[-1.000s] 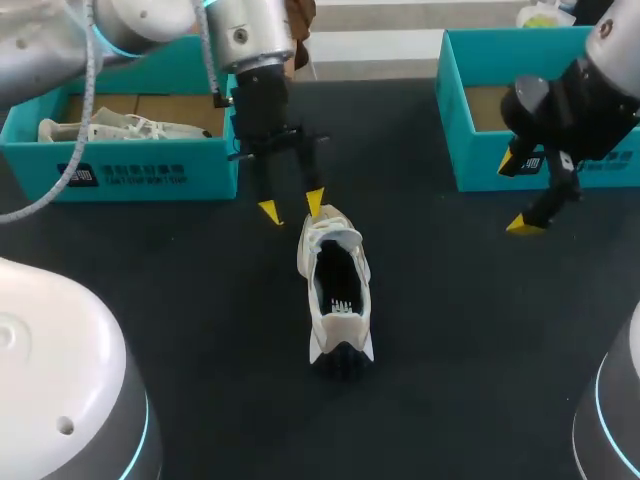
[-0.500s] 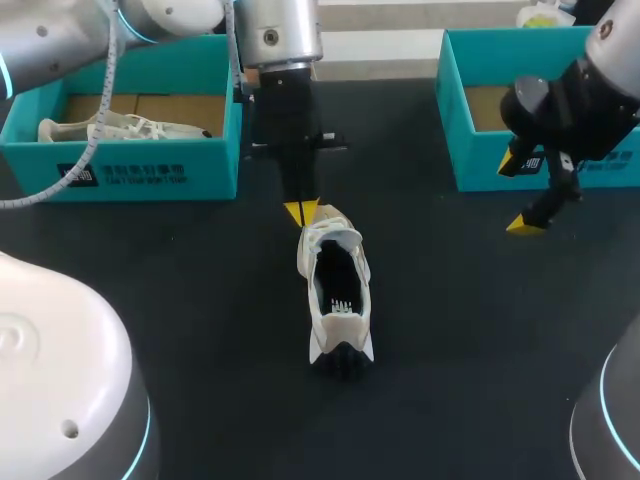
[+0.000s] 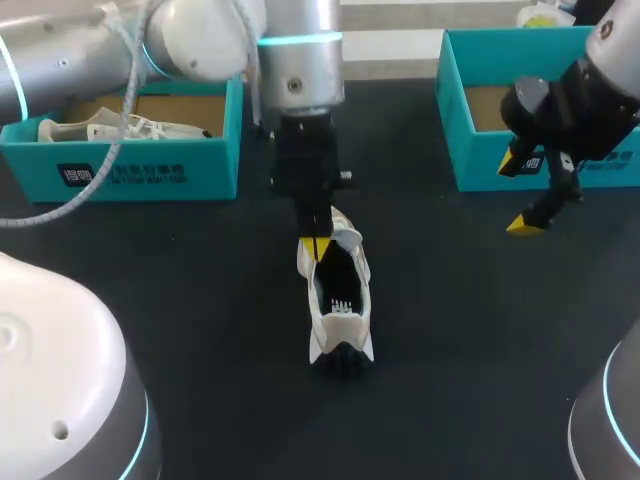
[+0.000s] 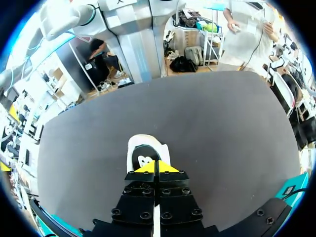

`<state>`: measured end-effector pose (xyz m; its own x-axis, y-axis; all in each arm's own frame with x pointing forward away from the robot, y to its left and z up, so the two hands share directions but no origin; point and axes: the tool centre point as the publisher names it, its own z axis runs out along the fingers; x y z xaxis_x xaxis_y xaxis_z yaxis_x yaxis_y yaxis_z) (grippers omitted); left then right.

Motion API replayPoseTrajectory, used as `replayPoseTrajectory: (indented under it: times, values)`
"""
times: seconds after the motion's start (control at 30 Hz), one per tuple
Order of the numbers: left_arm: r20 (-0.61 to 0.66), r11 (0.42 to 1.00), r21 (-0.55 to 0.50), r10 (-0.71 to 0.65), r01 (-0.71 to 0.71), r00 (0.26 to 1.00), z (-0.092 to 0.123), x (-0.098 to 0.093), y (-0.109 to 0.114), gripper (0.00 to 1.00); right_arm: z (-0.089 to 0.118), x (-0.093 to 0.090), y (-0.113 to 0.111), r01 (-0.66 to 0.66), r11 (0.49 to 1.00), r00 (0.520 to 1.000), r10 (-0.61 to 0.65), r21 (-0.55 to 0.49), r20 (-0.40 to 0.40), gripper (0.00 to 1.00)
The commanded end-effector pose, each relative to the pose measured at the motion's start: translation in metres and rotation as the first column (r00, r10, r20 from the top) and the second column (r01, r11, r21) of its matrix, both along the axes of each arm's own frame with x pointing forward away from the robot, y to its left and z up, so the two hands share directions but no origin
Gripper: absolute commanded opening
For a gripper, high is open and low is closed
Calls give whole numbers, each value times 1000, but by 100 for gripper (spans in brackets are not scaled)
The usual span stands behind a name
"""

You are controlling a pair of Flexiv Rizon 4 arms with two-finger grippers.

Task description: Take the shoe out of the shoebox, open the shoe tongue, remove and reinsert the insole, then place the shoe into the shoebox

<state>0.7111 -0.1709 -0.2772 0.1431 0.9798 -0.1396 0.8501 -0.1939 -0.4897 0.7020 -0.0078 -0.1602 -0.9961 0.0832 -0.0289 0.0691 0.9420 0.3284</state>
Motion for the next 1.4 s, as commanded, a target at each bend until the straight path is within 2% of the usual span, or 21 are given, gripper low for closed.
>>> replayPoseTrajectory:
  times: [0.03, 0.23, 0.4, 0.73, 0.97, 1.07, 1.23, 1.4]
  values:
    - [10, 1000, 7, -4, 4, 1000, -18, -13, -5, 0, -1, 2, 1, 1, 1000, 1000, -1, -3, -4, 100]
    - [67, 1000, -30, 11, -9, 998, -40, -19, -14, 0, -1, 2, 1, 1, 1000, 1000, -1, -3, -4, 100]
    - [132, 997, -57, 60, -53, 989, -64, -15, -26, 0, -1, 2, 1, 1, 1000, 1000, -1, -3, -4, 100]
    - [221, 994, -55, 103, -93, 970, -100, -10, -37, 0, -1, 2, 1, 1, 1000, 1000, -1, -3, -4, 100]
    - [249, 994, -25, 113, -110, 962, -122, -11, -36, 0, -1, 2, 1, 1, 1000, 1000, -1, -3, -4, 100]
    - [248, 992, -26, 127, -125, 960, -120, -8, -32, 0, -1, 2, 1, 1, 1000, 1000, -1, -3, -4, 100]
    - [251, 987, -86, 150, -132, 956, -101, -7, -28, 0, -1, 2, 1, 1, 1000, 1000, -1, -3, -4, 100]
    - [232, 990, -99, 125, -105, 965, -99, -17, -31, 0, -1, 2, 1, 1, 1000, 1000, -1, -3, -4, 100]
